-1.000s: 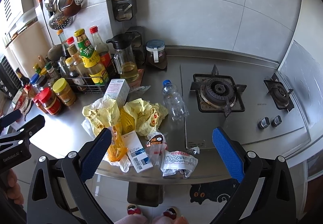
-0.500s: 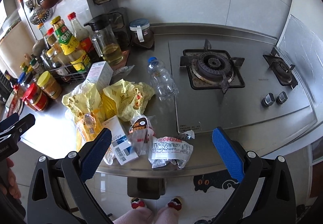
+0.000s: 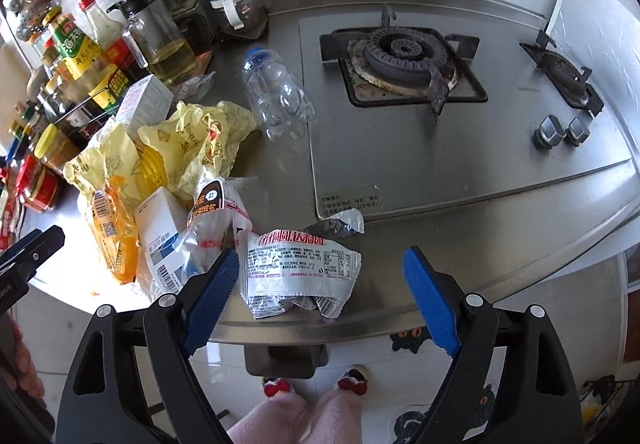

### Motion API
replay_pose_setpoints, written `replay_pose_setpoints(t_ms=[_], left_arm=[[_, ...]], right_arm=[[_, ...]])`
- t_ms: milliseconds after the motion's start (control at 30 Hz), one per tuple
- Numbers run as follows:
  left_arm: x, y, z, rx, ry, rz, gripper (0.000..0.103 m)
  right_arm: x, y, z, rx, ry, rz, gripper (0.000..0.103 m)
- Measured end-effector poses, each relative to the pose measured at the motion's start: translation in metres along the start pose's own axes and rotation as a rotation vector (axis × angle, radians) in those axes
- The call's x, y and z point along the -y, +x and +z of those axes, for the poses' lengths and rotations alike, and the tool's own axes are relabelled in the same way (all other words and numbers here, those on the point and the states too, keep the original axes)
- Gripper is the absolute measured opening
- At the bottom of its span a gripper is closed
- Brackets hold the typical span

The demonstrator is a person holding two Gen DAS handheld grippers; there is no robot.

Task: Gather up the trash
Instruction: 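Grasp the orange wrapper with the left tool while the right tool grasps the white-red wrapper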

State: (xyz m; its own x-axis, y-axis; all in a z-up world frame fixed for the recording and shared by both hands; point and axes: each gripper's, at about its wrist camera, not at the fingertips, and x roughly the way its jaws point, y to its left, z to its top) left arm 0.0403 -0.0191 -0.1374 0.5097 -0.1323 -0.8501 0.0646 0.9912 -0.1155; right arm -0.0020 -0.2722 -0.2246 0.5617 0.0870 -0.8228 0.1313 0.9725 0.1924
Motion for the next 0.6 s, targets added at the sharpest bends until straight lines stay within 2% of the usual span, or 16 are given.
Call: replay_pose_setpoints(t_ms=[133, 433, 600], left_arm=[[0.003, 0.015, -0.002, -0.012, -0.011, -0.024, 0.079], [0.011, 0.040, -0.005, -0.047, -0.009, -0.016, 0.076], [0.009, 0.051, -0.004, -0.067, -0.025, -0.024, 0.070]], right_arm=[[-0.002, 0.013, -0.002, -0.019, -0.009, 0.004, 0.084], [-0.005, 0.038, -0.004, -0.056, -0.013, 0.003, 0.083], [-0.006, 0.050, -0.006, -0.075, -0.016, -0.001, 0.083]])
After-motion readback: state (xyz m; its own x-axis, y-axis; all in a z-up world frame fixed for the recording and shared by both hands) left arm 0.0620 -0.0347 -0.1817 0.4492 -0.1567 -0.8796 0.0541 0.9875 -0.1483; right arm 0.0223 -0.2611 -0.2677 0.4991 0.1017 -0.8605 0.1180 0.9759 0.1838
